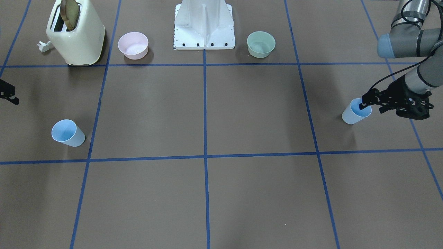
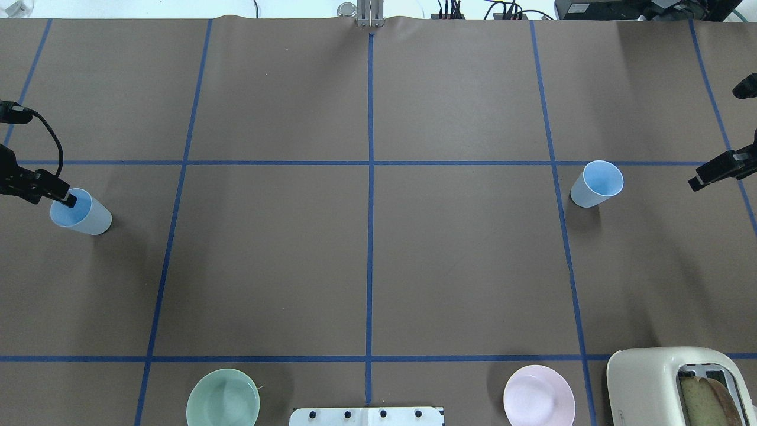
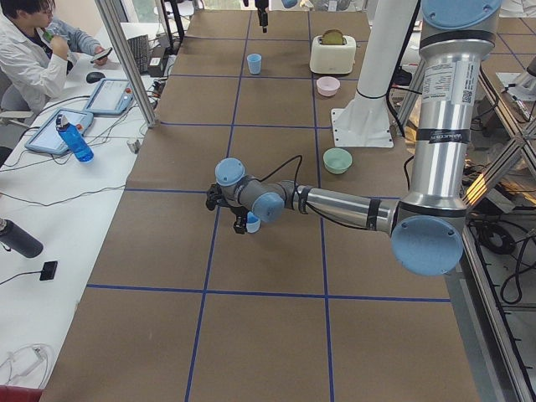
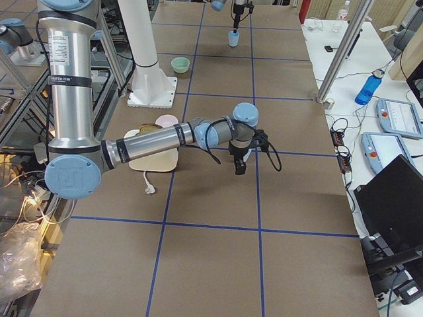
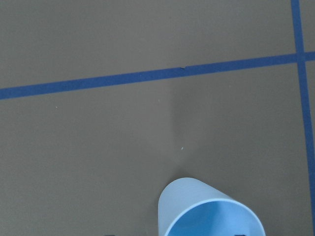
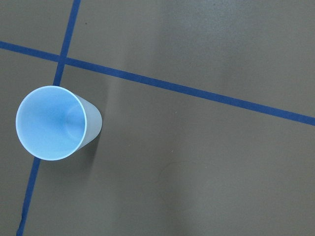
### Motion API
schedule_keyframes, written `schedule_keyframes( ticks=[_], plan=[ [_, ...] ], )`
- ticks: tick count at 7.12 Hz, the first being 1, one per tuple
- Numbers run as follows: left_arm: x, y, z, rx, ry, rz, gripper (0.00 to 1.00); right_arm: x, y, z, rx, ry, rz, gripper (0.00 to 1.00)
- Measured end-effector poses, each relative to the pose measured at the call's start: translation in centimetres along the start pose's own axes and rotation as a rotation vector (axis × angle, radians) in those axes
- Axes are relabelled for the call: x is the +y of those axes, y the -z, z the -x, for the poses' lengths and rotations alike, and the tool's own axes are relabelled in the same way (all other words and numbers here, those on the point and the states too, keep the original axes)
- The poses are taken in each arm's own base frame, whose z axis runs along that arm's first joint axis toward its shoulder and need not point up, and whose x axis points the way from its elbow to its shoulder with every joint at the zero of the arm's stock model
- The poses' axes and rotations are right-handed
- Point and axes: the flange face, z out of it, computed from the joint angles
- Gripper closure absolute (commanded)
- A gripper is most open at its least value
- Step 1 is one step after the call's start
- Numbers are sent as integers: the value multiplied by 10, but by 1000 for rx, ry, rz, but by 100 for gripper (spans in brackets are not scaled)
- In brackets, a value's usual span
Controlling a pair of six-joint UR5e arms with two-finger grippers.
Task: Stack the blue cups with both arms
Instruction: 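Grasp the blue cup rim with the left gripper while the right gripper descends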
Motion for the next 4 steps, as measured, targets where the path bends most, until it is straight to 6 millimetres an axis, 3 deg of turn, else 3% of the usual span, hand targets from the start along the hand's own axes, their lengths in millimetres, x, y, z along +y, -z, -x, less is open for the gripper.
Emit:
schedule_keyframes(
  ticks=[4],
  plan=[
    [5, -15, -7, 0, -7, 30, 88, -12, -6, 11, -4, 20, 4, 1]
  ],
)
